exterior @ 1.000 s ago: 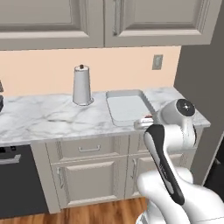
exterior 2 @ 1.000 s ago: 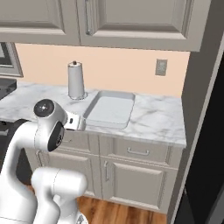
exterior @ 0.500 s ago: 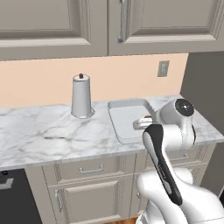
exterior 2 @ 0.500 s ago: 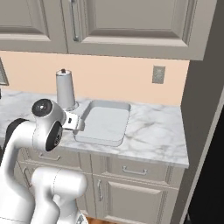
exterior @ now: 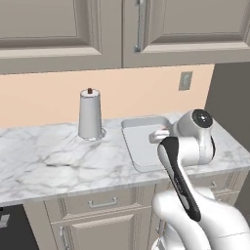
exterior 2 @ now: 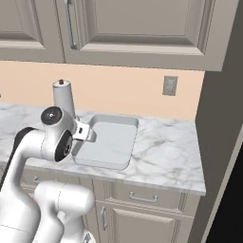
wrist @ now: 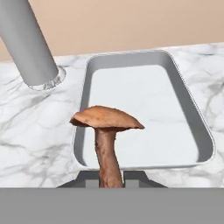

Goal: Place one mushroom and one chicken drumstick in each tupperware on the nearby counter, to pack two identical lunches.

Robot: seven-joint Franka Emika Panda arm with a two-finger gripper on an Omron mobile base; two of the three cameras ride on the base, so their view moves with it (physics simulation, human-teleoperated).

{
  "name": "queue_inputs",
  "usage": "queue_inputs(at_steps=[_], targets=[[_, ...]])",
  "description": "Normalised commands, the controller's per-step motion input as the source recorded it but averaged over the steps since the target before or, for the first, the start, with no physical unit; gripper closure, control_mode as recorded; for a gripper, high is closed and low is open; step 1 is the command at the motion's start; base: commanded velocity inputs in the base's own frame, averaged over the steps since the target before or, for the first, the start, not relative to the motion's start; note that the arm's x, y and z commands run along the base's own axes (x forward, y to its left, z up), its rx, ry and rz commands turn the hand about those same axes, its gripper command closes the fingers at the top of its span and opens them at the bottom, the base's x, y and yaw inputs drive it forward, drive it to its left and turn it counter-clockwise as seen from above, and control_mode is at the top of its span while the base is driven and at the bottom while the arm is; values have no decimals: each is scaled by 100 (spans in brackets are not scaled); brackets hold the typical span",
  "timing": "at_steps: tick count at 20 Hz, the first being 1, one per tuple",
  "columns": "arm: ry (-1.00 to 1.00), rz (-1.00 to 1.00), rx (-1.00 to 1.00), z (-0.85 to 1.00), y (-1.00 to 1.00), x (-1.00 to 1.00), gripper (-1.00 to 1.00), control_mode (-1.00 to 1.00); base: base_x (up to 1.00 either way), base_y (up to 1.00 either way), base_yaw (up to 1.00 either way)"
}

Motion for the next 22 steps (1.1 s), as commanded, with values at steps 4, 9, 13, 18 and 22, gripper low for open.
queue_inputs(at_steps=[4, 9, 13, 18, 22], targets=[[13, -4, 0, -11, -36, 48, 100, -100, 0, 0, 0], [16, 0, 0, -21, -31, 68, 100, -100, 0, 0, 0], [10, 0, 0, -26, -19, 75, 100, -100, 0, 0, 0], [0, 0, 0, -33, -1, 64, 100, -100, 0, 0, 0], [0, 0, 0, -30, 0, 52, 100, -100, 0, 0, 0]])
